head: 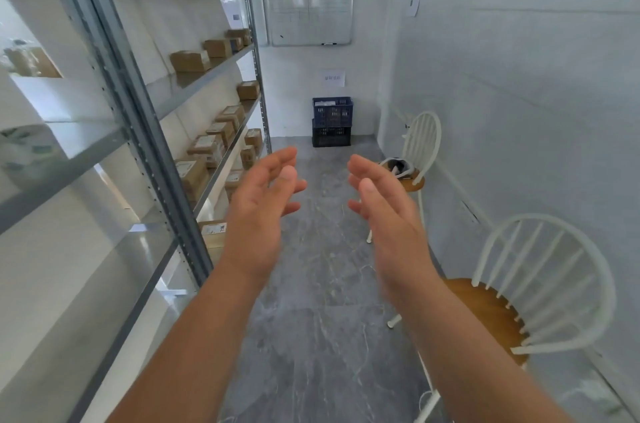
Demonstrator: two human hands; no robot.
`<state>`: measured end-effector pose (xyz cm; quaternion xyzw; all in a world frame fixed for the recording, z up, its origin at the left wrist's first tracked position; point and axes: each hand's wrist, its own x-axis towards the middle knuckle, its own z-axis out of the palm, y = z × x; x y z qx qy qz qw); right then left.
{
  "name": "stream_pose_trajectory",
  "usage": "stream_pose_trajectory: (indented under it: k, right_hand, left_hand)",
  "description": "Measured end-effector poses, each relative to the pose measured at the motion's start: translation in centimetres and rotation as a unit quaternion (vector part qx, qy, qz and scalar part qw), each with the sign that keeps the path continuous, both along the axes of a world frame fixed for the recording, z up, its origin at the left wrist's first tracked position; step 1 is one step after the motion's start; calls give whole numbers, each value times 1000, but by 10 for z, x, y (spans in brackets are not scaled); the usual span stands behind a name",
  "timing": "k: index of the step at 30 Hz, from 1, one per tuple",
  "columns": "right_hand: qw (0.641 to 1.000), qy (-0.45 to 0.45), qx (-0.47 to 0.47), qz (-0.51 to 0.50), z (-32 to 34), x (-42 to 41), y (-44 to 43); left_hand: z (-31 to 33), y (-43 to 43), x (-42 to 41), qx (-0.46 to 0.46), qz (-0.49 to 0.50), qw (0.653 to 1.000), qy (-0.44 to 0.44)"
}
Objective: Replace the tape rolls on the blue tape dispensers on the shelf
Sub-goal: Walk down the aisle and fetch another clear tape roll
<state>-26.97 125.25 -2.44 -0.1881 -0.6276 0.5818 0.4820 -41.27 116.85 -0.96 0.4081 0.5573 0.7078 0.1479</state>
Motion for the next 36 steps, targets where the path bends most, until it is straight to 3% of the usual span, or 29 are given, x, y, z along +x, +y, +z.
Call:
stream_pose_trajectory:
  k: [10, 20, 28, 36]
  right_hand:
    - [999, 18, -31, 8, 1, -93, 114]
    - [985, 5, -30, 169, -16, -208, 254]
    - [948, -3, -4, 318, 16, -296, 350]
    - [885, 35, -1, 464, 38, -380, 326]
  left_hand:
    - [10, 100, -94, -1, 14, 999, 45]
    - [-7, 203, -172, -28, 149, 988, 40]
    - [13, 244, -214, -43, 347, 936, 31]
    - [38, 215, -225, -4, 477, 877, 48]
